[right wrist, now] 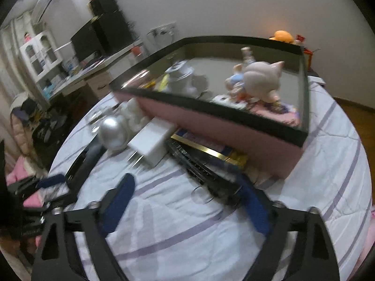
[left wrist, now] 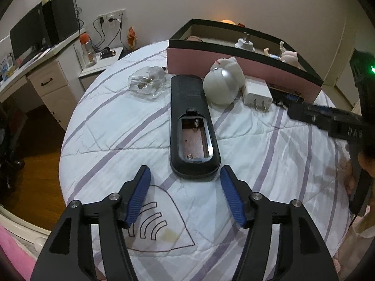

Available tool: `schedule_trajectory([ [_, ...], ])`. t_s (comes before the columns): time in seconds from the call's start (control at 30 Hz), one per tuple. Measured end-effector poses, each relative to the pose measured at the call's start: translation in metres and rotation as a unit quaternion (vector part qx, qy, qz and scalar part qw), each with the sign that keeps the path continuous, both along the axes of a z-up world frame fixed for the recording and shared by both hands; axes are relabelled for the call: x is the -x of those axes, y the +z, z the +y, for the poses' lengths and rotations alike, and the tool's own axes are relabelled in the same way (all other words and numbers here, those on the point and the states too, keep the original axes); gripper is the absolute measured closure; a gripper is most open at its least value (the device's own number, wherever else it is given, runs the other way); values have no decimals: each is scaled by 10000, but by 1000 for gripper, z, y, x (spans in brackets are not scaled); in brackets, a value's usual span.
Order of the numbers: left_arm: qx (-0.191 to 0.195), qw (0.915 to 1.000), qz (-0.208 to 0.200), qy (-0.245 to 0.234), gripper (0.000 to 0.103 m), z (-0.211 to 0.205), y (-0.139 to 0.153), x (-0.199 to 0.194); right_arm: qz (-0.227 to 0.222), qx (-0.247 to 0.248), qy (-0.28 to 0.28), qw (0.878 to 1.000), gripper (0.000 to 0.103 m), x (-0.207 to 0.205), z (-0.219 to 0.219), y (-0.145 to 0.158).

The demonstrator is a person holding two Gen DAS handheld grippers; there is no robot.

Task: Organize rigid objects
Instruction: 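Grasp the black remote with the left gripper while the right grasps the black-gold case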

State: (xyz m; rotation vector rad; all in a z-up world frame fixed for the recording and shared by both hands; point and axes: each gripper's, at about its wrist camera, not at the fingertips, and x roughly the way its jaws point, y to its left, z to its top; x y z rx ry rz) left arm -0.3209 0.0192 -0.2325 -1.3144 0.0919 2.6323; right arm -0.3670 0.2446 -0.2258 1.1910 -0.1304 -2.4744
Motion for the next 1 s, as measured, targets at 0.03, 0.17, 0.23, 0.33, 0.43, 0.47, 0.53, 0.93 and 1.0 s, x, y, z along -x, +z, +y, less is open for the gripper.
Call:
schedule_trajectory([
  [0.03, 10, 10000, -16, 2, 36, 1, -1, 1, 6, -2, 72, 10000, 41, -1, -2, 1],
  [0.17, -78, 10000, 11, 4, 35, 2, 1, 5, 22, -167, 142, 9998, 47, -6, -8, 2],
  [0.23, -69, 10000, 40, -28, 35, 4, 3, 9, 58, -284, 17, 9996, 47, -4, -6, 1],
  [0.33, -191, 9998, 53, -24, 35, 6, 3, 20, 44, -276, -31, 9996, 47, 5, -5, -1],
  [0.43, -306, 9995, 61, 81, 37, 6, 2, 34, -20, -345, 59, 9994, 51, 13, -10, -3],
  [0.47, -296, 9995, 51, 93, 38, 7, 1, 36, -31, -387, 98, 9992, 61, 15, -12, -4],
  [0.53, -264, 9996, 68, 61, 53, 11, -1, 41, -66, -415, 214, 9989, 78, 15, -16, -5],
  [0.93, 121, 9998, 55, -140, 58, 12, -2, -1, -206, -454, 426, 9978, 87, -24, -15, -8],
  [1.0, 184, 9996, 4, -193, 58, 11, 0, -18, -235, -484, 455, 9975, 87, -40, -14, -7],
])
